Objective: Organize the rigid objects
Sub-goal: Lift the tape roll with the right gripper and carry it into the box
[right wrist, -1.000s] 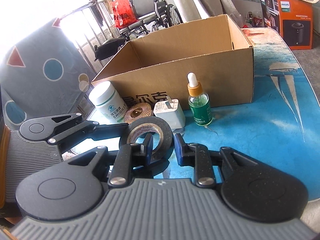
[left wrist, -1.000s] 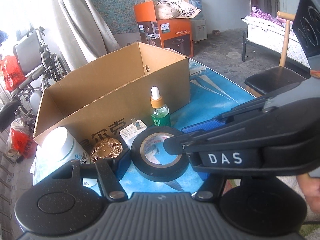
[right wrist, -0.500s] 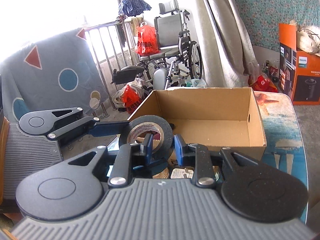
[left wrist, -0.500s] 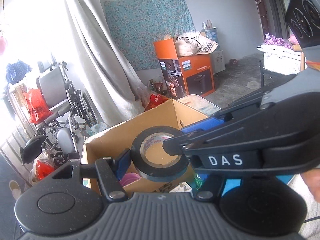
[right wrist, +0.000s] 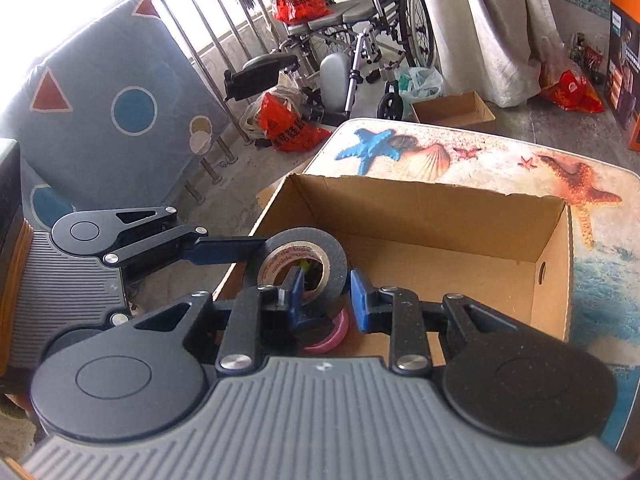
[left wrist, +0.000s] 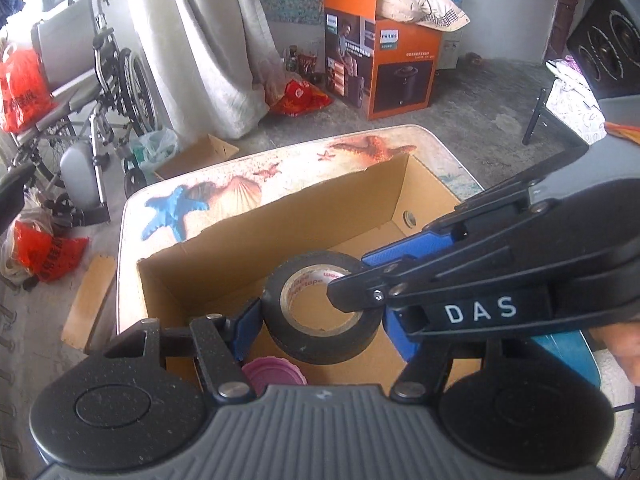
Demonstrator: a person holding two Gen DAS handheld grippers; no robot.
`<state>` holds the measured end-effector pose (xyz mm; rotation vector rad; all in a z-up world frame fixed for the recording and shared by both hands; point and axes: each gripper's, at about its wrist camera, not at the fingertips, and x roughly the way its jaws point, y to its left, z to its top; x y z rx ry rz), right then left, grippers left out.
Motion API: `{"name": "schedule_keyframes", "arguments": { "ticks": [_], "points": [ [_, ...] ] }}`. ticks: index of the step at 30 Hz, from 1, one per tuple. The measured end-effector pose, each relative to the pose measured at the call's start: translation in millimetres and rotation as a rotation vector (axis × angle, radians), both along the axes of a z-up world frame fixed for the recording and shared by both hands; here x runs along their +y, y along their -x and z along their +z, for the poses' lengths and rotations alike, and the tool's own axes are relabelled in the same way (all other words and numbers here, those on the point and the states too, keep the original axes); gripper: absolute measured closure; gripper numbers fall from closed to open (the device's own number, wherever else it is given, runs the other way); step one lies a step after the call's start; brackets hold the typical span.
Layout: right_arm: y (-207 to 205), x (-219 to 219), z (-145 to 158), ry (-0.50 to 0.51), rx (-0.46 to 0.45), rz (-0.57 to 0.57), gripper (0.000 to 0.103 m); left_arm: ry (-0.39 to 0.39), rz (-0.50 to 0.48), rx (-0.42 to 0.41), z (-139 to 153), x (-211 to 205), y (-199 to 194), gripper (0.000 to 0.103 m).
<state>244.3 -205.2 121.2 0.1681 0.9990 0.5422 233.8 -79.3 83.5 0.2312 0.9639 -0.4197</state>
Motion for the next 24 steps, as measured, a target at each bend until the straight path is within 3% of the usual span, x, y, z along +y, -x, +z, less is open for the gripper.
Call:
{"name": "schedule_keyframes", "arguments": {
  "ticks": [5,10,20,24],
  "points": [
    [-57.0,3.0,-66.1,0.005,0.214,0.009,0.078,0.009,0.030,0.190,-50.1,11.2,-53.9,0.036],
    [-91.9,7.0,-116.3,0.029,0.330,0.007,0.078,-0.013,0.051,0.283,-85.9,9.7,-84.9,0.036],
    [-129.5,30.0,-156.7,0.077,0.356,0.048,0.078,-0.085,0.087,0.340,-119.2,15.5,-108.8,0.036],
    [-133.8,37.9,-161.4,0.060,0.343,0.045,0.078,-0.123,0.106,0.321,-124.4,19.2,-115.0,0.036]
  ]
}}
